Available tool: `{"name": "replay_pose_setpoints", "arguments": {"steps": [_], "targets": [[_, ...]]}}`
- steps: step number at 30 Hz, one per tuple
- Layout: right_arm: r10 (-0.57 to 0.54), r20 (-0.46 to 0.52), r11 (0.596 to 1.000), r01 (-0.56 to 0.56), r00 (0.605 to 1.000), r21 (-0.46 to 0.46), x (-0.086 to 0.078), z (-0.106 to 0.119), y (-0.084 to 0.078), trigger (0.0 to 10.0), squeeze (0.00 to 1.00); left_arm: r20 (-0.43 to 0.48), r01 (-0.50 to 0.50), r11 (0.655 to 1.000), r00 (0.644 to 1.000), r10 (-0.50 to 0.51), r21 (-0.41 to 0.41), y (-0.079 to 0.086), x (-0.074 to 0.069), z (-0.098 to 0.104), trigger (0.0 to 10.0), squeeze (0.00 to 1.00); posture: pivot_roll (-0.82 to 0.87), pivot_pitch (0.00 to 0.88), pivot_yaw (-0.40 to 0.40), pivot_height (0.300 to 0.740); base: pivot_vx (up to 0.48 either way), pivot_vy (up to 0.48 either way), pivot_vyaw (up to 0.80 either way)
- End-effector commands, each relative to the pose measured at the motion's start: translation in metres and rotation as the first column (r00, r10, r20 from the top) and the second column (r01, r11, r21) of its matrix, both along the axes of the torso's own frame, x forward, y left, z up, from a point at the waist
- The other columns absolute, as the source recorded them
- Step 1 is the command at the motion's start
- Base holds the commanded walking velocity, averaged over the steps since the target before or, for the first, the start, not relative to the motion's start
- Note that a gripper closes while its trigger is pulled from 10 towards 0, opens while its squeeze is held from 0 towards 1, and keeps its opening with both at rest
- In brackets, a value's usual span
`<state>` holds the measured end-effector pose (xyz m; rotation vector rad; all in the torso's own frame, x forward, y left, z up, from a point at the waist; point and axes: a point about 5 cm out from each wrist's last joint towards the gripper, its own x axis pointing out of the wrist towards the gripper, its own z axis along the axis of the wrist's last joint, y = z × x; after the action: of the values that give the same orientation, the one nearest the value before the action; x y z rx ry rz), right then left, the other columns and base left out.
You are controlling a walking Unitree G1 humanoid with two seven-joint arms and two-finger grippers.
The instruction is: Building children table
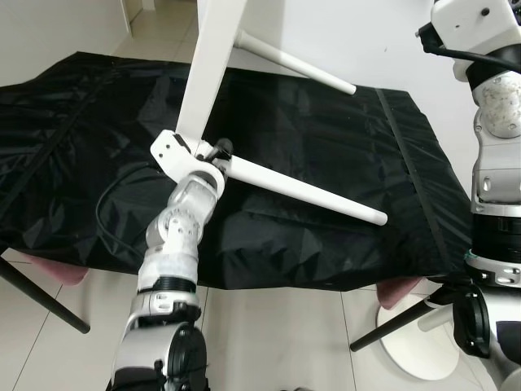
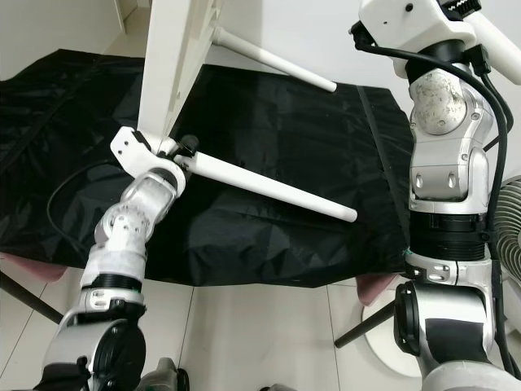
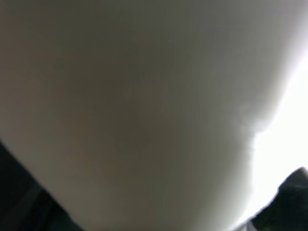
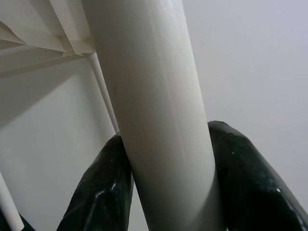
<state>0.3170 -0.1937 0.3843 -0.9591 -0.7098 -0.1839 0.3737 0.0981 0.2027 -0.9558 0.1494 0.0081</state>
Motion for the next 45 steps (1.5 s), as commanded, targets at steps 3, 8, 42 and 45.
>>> {"name": "replay_pose_setpoints", "arguments": {"steps": [3,8,42,45], "targets": [[-0.013,0.177,0.983,-0.02,0.984,0.183,-0.016,0.027,-0.012,0.0,0.0,-0.033,0.018,0.993,0.999,-0.022,-0.119,-0.033,0.003,0.009,0.0,0.0,-0.01,0.027,0.019,0.74,0.0,0.0,0.0],[-0.011,0.18,0.981,-0.024,0.984,0.191,-0.017,0.027,-0.01,0.7,0.0,0.049,0.003,0.997,0.999,0.001,-0.076,-0.03,0.005,0.034,0.0,0.0,0.0,0.032,0.027,0.74,0.0,0.0,0.0],[0.192,0.038,0.691,-0.163,0.981,0.704,0.007,-0.04,-0.028,10.0,0.0,0.461,-0.41,0.713,0.877,0.136,0.569,0.129,-0.047,0.138,0.0,0.0,0.11,0.039,0.039,0.74,0.0,0.0,0.0],[0.22,0.007,0.653,-0.152,0.976,0.742,0.012,-0.056,-0.028,10.0,0.0,0.491,-0.413,0.706,0.865,0.107,0.575,0.126,-0.05,0.148,0.0,0.0,0.11,0.041,0.038,0.74,0.0,0.0,0.0]]}}
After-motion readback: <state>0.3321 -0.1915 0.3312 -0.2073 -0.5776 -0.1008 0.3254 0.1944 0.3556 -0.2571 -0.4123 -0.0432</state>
